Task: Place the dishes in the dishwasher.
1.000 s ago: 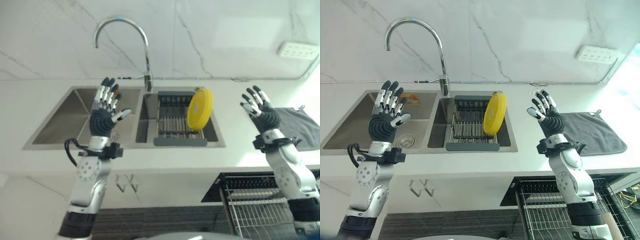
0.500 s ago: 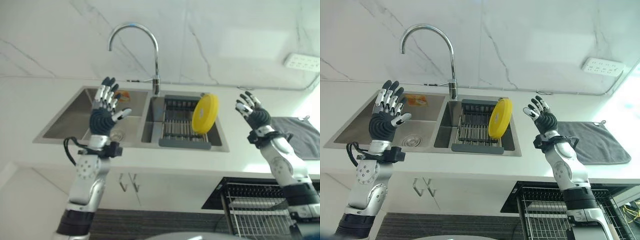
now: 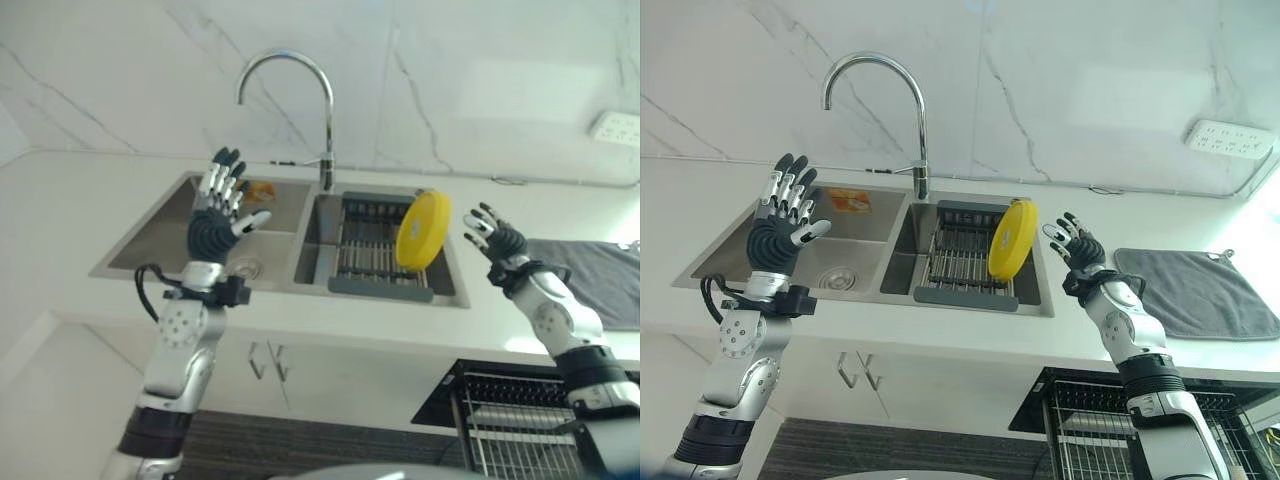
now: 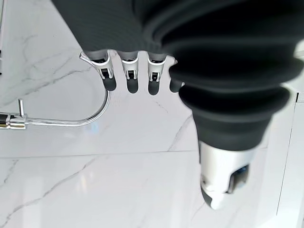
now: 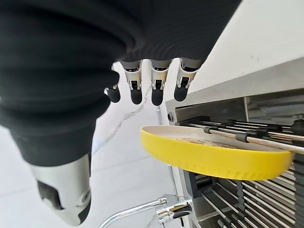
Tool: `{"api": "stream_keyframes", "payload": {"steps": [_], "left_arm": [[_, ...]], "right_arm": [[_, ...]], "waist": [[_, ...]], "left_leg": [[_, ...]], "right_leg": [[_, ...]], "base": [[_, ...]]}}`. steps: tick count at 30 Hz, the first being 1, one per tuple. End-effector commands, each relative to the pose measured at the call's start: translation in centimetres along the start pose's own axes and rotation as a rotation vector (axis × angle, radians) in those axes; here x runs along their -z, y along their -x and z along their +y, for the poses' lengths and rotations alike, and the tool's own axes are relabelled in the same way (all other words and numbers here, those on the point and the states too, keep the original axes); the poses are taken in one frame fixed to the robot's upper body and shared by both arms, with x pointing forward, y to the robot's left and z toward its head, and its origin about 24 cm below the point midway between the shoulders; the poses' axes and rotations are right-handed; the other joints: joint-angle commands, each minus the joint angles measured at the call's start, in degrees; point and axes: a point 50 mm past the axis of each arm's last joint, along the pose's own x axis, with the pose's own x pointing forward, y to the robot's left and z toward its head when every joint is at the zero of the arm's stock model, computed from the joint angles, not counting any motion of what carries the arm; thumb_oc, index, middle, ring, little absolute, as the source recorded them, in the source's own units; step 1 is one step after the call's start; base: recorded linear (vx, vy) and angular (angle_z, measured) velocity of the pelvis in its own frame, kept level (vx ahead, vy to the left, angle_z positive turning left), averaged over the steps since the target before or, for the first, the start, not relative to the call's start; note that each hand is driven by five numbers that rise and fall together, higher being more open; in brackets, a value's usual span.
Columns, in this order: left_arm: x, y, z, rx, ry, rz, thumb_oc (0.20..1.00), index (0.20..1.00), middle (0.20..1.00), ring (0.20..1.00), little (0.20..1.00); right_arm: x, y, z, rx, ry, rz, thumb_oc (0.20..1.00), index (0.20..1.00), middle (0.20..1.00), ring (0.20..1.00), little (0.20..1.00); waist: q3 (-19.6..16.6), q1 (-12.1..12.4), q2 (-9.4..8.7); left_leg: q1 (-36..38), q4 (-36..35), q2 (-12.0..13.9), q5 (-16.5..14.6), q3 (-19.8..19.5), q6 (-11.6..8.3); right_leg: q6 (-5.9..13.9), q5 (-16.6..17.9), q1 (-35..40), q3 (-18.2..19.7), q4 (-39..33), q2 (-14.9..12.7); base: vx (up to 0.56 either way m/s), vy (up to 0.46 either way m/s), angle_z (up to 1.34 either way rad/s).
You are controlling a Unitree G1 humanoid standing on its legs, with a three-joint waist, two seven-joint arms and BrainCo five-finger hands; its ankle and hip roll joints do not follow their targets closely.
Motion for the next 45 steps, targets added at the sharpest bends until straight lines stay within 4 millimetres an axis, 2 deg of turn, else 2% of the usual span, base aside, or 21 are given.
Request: {"api": "stream_keyframes", "payload": {"steps": [1, 7, 14, 38, 45], "left_arm": [[-1.9, -1.9, -0.4, 0.068, -0.007, -0.093, 1.0, 1.0, 1.0, 1.0, 1.0], [-1.9, -2.0, -0.4, 0.071, -0.009, -0.09, 1.0, 1.0, 1.0, 1.0, 1.0], [-1.7, -2.2, -0.5, 0.083, 0.0, -0.084, 1.0, 1.0, 1.0, 1.0, 1.0], [-1.8, -2.7, -0.8, 0.103, -0.011, -0.069, 1.0, 1.0, 1.0, 1.0, 1.0], [-1.8, -2.8, -0.8, 0.103, -0.011, -0.063, 1.0, 1.0, 1.0, 1.0, 1.0]], "right_arm": [[-5.4, -1.5, 1.1, -0.029, 0.013, -0.172, 1.0, 1.0, 1.0, 1.0, 1.0], [-5.7, -1.7, 0.7, -0.012, -0.01, -0.165, 1.0, 1.0, 1.0, 1.0, 1.0], [-5.2, -2.0, 0.5, -0.016, -0.037, -0.127, 1.0, 1.0, 1.0, 1.0, 1.0], [-6.3, -3.1, 0.1, 0.008, 0.051, -0.026, 1.0, 1.0, 1.0, 1.0, 1.0], [-5.9, -3.4, 0.3, 0.005, 0.055, 0.017, 1.0, 1.0, 1.0, 1.0, 1.0]], "waist": [[0.6, 1.4, -1.19], [0.6, 1.6, -1.07], [0.6, 1.9, -1.03], [0.4, 2.8, -1.33], [0.5, 3.0, -1.4]], "left_leg": [[1.2, 0.3, -2.9, -3.5, 1.6, 2.7], [1.2, 0.3, -3.0, -3.6, 1.4, 2.72], [1.3, 0.3, -3.1, -3.6, 1.3, 2.68], [1.5, 0.3, -3.6, -3.5, 0.6, 2.65], [1.5, 0.3, -3.8, -3.5, 0.4, 2.71]], "right_leg": [[0.18, -5.1, 2.6, -0.8, 0.5, -1.6], [0.14, -5.3, 2.8, -0.8, 0.5, -1.5], [0.12, -5.4, 3.0, -1.1, 0.5, -1.5], [-0.26, -5.7, 3.6, -1.5, 0.5, -1.2], [-0.27, -5.8, 3.7, -1.6, 0.5, -1.3]], "base": [[-0.01, 0.004, 0.03], [0.0, 0.0, 0.03], [0.0, 0.0, 0.0], [0.0, 0.001, 0.01], [0.0, 0.0, 0.0]]}}
